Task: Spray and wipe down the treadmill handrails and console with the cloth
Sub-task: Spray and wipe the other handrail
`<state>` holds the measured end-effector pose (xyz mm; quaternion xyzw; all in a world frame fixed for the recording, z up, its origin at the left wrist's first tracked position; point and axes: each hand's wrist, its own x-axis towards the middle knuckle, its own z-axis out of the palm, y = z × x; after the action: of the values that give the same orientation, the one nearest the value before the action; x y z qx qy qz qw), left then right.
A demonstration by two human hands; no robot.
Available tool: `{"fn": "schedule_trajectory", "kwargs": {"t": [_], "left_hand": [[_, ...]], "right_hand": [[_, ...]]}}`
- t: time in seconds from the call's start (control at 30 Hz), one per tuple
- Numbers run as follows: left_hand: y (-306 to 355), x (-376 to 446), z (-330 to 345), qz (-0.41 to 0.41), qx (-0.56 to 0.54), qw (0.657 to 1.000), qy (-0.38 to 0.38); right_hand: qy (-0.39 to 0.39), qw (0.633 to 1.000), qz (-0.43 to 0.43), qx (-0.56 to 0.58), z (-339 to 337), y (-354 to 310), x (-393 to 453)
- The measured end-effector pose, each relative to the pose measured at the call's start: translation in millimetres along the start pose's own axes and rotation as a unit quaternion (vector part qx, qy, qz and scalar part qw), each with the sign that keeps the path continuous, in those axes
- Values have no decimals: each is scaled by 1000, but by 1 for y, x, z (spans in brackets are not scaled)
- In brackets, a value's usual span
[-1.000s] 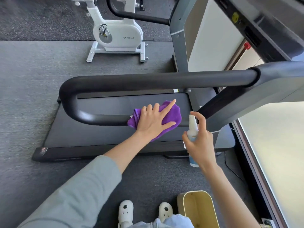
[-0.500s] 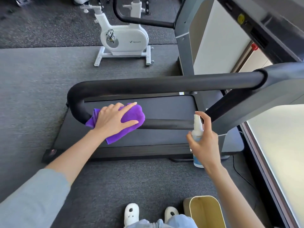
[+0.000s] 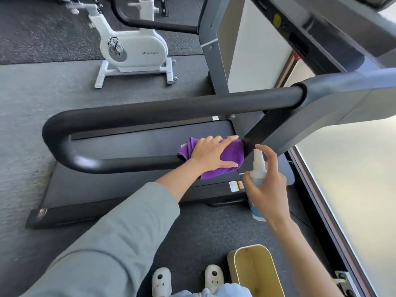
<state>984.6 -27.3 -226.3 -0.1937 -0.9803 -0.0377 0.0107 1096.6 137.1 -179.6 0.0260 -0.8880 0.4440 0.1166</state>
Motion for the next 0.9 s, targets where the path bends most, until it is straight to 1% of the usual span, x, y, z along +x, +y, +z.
{"fn": "schedule_trajectory", "kwargs": {"t": [0.07,0.13,0.33,0.43,0.5,0.57,0.77,0.9], "left_hand": [[-14,-12,-4,-20,-25,999,9],[-33,-32,-9,-59,-27,998,27],[-118,-122,-33,-128,30,986,99],[-146,-158,-41,-172,50,974,140],[-145,-161,-40,-205,64,966,148],[-133,-151,-37,-225,73,962,133],[-89,-98,-22,-166,72,980,85],[-55,-50,-13,-158,42,986,34]], "right_hand": [[4,1000,-3,-4,1,-1,1],[0,1000,-6,1,5,-7,2],[-35,999,-15,25,34,-28,0],[-30,999,-22,31,47,-33,-2],[-18,999,-6,36,54,-32,-4],[-8,999,12,34,56,-29,-7],[25,999,39,24,47,-18,-4],[50,997,50,38,25,-6,-4]]}}
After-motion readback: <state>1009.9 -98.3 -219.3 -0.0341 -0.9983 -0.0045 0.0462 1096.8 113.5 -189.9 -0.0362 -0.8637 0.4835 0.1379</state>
